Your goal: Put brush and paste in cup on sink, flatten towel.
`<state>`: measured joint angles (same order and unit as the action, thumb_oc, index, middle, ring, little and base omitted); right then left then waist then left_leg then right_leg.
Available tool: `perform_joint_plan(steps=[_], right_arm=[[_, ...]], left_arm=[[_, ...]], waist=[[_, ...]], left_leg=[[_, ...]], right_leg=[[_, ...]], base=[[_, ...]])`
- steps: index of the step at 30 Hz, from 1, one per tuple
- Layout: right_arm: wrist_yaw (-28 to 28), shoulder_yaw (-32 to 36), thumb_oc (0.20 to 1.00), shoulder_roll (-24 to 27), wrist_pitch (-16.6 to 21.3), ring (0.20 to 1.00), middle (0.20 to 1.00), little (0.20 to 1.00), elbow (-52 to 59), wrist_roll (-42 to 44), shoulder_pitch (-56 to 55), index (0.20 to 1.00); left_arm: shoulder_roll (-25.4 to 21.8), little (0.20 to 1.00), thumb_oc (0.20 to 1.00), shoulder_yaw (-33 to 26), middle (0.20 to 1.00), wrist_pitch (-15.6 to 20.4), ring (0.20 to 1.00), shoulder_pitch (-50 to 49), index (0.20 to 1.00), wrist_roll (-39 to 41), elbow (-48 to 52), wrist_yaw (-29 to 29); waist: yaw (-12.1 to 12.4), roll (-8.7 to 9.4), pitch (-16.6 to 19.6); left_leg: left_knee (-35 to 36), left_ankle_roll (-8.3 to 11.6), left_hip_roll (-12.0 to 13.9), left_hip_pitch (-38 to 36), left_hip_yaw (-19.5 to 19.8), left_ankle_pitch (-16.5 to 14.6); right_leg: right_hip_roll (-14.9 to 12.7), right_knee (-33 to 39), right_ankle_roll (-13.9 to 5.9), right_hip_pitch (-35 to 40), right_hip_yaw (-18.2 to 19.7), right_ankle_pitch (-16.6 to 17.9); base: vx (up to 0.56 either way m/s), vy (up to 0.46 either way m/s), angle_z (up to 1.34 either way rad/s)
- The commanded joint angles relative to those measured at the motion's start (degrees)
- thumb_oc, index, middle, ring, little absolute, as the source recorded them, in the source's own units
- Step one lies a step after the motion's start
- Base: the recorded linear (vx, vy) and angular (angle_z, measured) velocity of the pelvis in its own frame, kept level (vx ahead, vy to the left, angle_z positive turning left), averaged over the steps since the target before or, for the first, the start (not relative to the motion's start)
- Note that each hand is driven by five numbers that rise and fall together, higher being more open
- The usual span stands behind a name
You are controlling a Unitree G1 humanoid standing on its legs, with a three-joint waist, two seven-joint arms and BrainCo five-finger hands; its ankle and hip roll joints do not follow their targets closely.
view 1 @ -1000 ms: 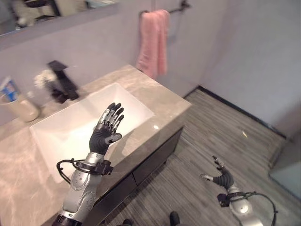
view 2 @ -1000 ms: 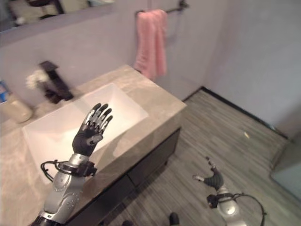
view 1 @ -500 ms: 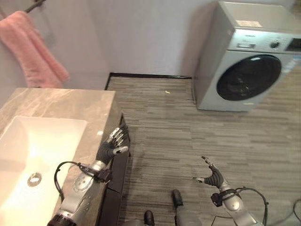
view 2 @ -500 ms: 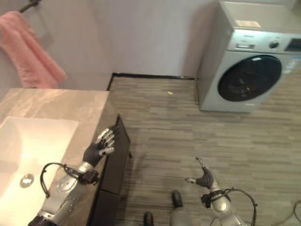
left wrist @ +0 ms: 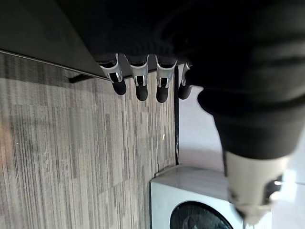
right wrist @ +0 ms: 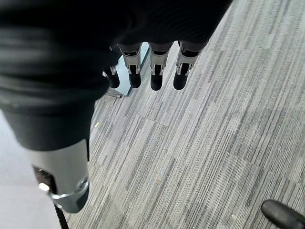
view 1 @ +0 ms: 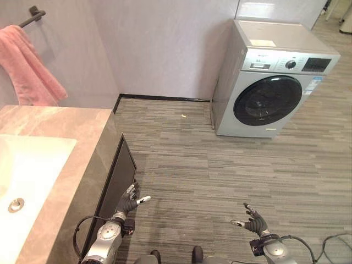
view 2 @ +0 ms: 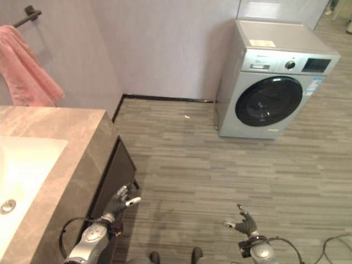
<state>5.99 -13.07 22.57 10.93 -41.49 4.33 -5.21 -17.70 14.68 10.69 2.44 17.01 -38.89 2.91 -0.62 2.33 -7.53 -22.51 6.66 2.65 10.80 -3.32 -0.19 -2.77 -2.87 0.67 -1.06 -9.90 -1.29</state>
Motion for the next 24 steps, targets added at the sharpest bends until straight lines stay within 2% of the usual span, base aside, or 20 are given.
perform_joint_plan(steps=[1, 2, 3, 4, 5, 8, 9, 10, 13, 16, 17, 18, 19, 20, 21, 24], right_arm=[[0.83, -0.08, 1.0, 1.43, 1.16, 1.0, 1.0, 1.0, 2.18, 2.27, 0.34, 1.0], [0.83, -0.08, 1.0, 1.43, 1.16, 1.0, 1.0, 1.0, 2.18, 2.27, 0.33, 1.0], [1.47, 0.21, 1.0, 1.64, 1.42, 1.0, 1.0, 1.0, 2.0, 1.64, 0.02, 1.0], [2.71, 0.66, 1.0, 1.11, 1.22, 1.0, 1.0, 1.0, 0.3, 1.05, 0.42, 1.0], [3.25, 1.12, 1.0, 0.59, 1.39, 1.0, 1.0, 1.0, -0.73, 1.45, 0.34, 1.0], [3.81, 4.21, 1.0, -1.19, 1.95, 1.0, 1.0, 1.0, -3.1, 6.85, -0.06, 1.0], [3.81, 4.21, 1.0, -1.19, 1.95, 1.0, 1.0, 1.0, -3.1, 6.85, -0.06, 1.0], [3.5, 4.25, 1.0, -1.56, 1.7, 1.0, 1.0, 1.0, -4.43, 6.61, -0.13, 1.0], [3.36, 3.89, 1.0, -1.54, 1.44, 1.0, 1.0, 1.0, -4.63, 5.83, -0.07, 1.0], [2.55, 4.27, 1.0, -2.02, 1.7, 1.0, 1.0, 1.0, -5.16, 7.5, 0.2, 1.0], [1.9, 3.81, 1.0, -2.53, 2.01, 1.0, 1.0, 1.0, -4.88, 8.38, 0.5, 1.0], [1.9, 3.81, 1.0, -2.54, 2.01, 1.0, 1.0, 1.0, -4.89, 8.38, 0.52, 1.0], [1.52, 2.94, 1.0, -2.09, 2.62, 1.0, 1.0, 1.0, -2.69, 9.1, 1.42, 1.0], [1.39, 2.55, 1.0, -1.99, 2.68, 1.0, 1.0, 1.0, -1.94, 9.38, 1.98, 1.0], [1.38, 2.55, 1.0, -1.99, 2.68, 1.0, 1.0, 1.0, -1.94, 9.38, 2.02, 1.0], [1.8, 2.63, 1.0, -1.71, 2.85, 1.0, 1.0, 1.0, -1.66, 8.98, 2.44, 1.0]], left_arm=[[0.4, 1.0, 1.0, -1.29, 1.0, 1.44, 1.0, -0.32, 1.0, -2.93, 0.05, 4.14], [0.42, 1.0, 1.0, -1.28, 1.0, 1.48, 1.0, -0.29, 1.0, -2.93, -0.01, 4.14], [1.01, 1.0, 1.0, -1.76, 1.0, 1.51, 1.0, -0.77, 1.0, -3.11, -1.6, 5.15], [1.53, 1.0, 1.0, -2.63, 1.0, 1.6, 1.0, -1.72, 1.0, -3.08, -3.94, 5.67], [1.89, 1.0, 1.0, -2.62, 1.0, 1.44, 1.0, -1.26, 1.0, -3.4, -5.56, 5.96], [2.5, 1.0, 1.0, -3.44, 1.0, 1.37, 1.0, -1.63, 1.0, -3.49, -8.69, 6.61], [2.5, 1.0, 1.0, -3.44, 1.0, 1.37, 1.0, -1.63, 1.0, -3.49, -8.69, 6.61], [2.53, 1.0, 1.0, -3.73, 1.0, 1.25, 1.0, -2.19, 1.0, -3.79, -9.34, 6.18], [2.54, 1.0, 1.0, -3.4, 1.0, 1.07, 1.0, -2.66, 1.0, -4.77, -10.1, 5.53], [1.94, 1.0, 1.0, -2.43, 1.0, 1.13, 1.0, -3.4, 1.0, -8.14, -10.69, 5.65], [1.52, 1.0, 1.0, -2.5, 1.0, 0.96, 1.0, -3.37, 1.0, -9.77, -11.51, 6.41], [1.52, 1.0, 1.0, -2.51, 1.0, 0.96, 1.0, -3.35, 1.0, -9.77, -11.52, 6.41], [1.0, 1.0, 1.0, -2.42, 1.0, 1.15, 1.0, -2.71, 1.0, -9.34, -10.92, 7.27], [0.87, 1.0, 1.0, -2.44, 1.0, 1.11, 1.0, -2.19, 1.0, -9.04, -10.66, 7.56], [0.87, 1.0, 1.0, -2.45, 1.0, 1.1, 1.0, -2.15, 1.0, -9.04, -10.67, 7.56], [0.95, 1.0, 1.0, -2.69, 1.0, 1.12, 1.0, -1.23, 1.0, -8.73, -10.7, 8.78]], waist=[[0.87, 0.63, 2.34], [0.94, 0.67, 2.32], [1.11, 0.37, 2.68], [1.16, 0.17, 3.1], [0.68, -0.19, 3.36], [-0.29, -0.8, 5.16], [-0.28, -0.8, 5.14], [-0.72, -1.42, 6.17], [-0.93, -1.59, 6.53], [-1.15, -1.5, 6.39], [-1.19, -1.28, 5.8], [-1.17, -1.28, 5.81], [-1.29, -1.04, 3.63], [-1.24, -1.03, 2.59], [-1.25, -1.05, 2.68], [-1.23, -0.64, 1.13]], left_leg=[[2.16, -4.16, -0.78, 0.72, -4.16, 0.65], [2.29, -4.19, -0.82, 0.59, -4.25, 0.67], [6.56, -4.36, 0.25, 0.5, -4.28, 0.85], [10.46, -4.84, -1.14, -2.02, -2.68, 0.71], [12.05, -4.41, -0.84, -2.7, -2.64, 2.55], [19.15, -4.32, -1.15, -7.11, -3.38, 2.76], [19.18, -4.32, -1.15, -7.15, -3.39, 2.77], [22.47, -4.35, -1.22, -9.37, -4.37, 2.77], [23.61, -4.41, -1.27, -10.43, -4.77, 2.76], [22.21, -4.75, -1.44, -10.59, -5.25, 1.69], [18.44, -5.17, -1.62, -9.5, -5.33, 0.13], [18.16, -5.17, -1.59, -9.33, -5.35, -0.04], [8.91, -5.19, -1.45, -5.83, -5.5, -1.89], [5.03, -5.43, -0.89, -3.73, -5.35, -3.89], [4.61, -5.44, -0.83, -3.38, -5.34, -4.11], [-3.88, -6.38, -0.38, 0.01, -4.48, -9.51]], right_leg=[[0.72, -0.54, -3.99, 3.02, 1.75, -0.99], [0.67, -0.5, -4.02, 3.07, 1.83, -1.0], [0.96, -0.6, -4.28, 3.15, 1.79, -1.38], [1.15, -1.05, -4.71, 2.91, 2.32, -1.34], [1.37, -0.8, -4.79, 2.92, 2.72, -0.96], [0.5, 1.76, -5.71, 3.57, 4.03, 0.42], [0.5, 1.77, -5.71, 3.59, 4.05, 0.42], [0.18, 2.85, -6.0, 3.76, 4.51, 1.02], [0.05, 3.55, -6.12, 3.96, 5.06, 1.36], [-0.13, 2.47, -6.2, 3.87, 5.49, 0.95], [0.17, -1.49, -5.88, 2.94, 5.79, -0.82], [0.17, -1.68, -5.88, 2.81, 5.82, -0.92], [0.52, -8.99, -5.01, -0.32, 6.24, -3.9], [0.61, -13.23, -4.52, -2.63, 6.14, -6.01], [0.62, -13.62, -4.51, -2.97, 6.14, -6.21], [-0.08, -22.04, -4.03, -6.17, 4.9, -9.85]], base=[[0.03, 0.006, 0.16], [0.06, 0.026, -0.07], [0.1, 0.057, -0.06], [0.11, 0.085, -0.06], [0.1, 0.102, -0.21], [0.09, 0.09, -0.25], [0.12, 0.082, -0.26], [0.08, 0.049, -0.31], [0.11, 0.053, -0.26], [0.06, 0.015, -0.08], [0.01, 0.006, -0.07], [-0.07, -0.009, -0.09], [-0.14, -0.024, -0.07], [-0.14, -0.024, -0.1], [-0.09, -0.027, -0.15], [-0.03, -0.026, -0.07]])
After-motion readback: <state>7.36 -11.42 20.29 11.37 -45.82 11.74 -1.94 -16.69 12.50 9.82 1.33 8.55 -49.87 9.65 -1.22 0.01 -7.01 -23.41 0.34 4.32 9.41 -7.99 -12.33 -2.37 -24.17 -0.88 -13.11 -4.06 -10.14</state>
